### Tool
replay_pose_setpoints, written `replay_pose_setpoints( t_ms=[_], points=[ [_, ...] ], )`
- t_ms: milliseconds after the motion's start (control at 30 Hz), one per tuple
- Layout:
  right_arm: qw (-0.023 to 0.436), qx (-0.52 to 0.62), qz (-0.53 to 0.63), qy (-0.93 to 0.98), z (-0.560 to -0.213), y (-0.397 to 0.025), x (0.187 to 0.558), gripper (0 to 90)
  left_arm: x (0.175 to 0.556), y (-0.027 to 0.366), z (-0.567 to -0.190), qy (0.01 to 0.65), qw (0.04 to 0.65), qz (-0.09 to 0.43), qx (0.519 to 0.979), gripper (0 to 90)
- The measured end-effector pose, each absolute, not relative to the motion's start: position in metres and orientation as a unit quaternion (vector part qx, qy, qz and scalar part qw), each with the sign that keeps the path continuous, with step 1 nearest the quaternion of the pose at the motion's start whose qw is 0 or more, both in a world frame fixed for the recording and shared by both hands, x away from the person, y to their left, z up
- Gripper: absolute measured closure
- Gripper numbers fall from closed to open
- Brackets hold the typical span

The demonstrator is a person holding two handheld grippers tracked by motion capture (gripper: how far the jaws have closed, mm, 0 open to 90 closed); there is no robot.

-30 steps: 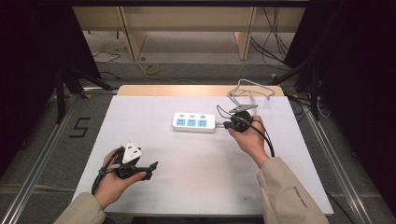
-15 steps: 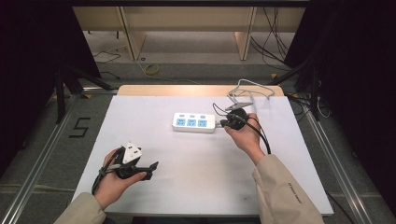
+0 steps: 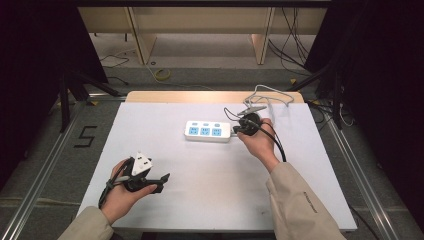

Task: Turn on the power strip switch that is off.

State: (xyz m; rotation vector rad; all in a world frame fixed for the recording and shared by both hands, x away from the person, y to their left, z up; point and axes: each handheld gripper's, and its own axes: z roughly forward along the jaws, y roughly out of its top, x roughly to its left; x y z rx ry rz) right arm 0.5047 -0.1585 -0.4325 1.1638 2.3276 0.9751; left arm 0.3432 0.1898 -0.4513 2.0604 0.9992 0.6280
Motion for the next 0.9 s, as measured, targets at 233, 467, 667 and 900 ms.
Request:
replay_pose_setpoints(
  t_ms=[233,467,667,900],
  points=[
    [0.18,0.413,0.341,0.825,-0.435,-0.156,0.509,90.0,0.343,0.19,-0.451,0.39,0.374,0.245,0.805,19.6],
    [0.178,0.414,0.339,0.826,-0.436,-0.153,0.514,90.0,0.343,0.189,-0.451,0.387,0.373,0.244,0.807,19.6],
    [0.177,0.415,0.338,0.826,-0.438,-0.149,0.518,90.0,0.343,0.189,-0.451,0.388,0.373,0.244,0.807,19.6],
    [0.176,0.416,0.338,0.826,-0.437,-0.146,0.521,90.0,0.343,0.189,-0.451,0.386,0.373,0.243,0.808,19.6]
  ],
)
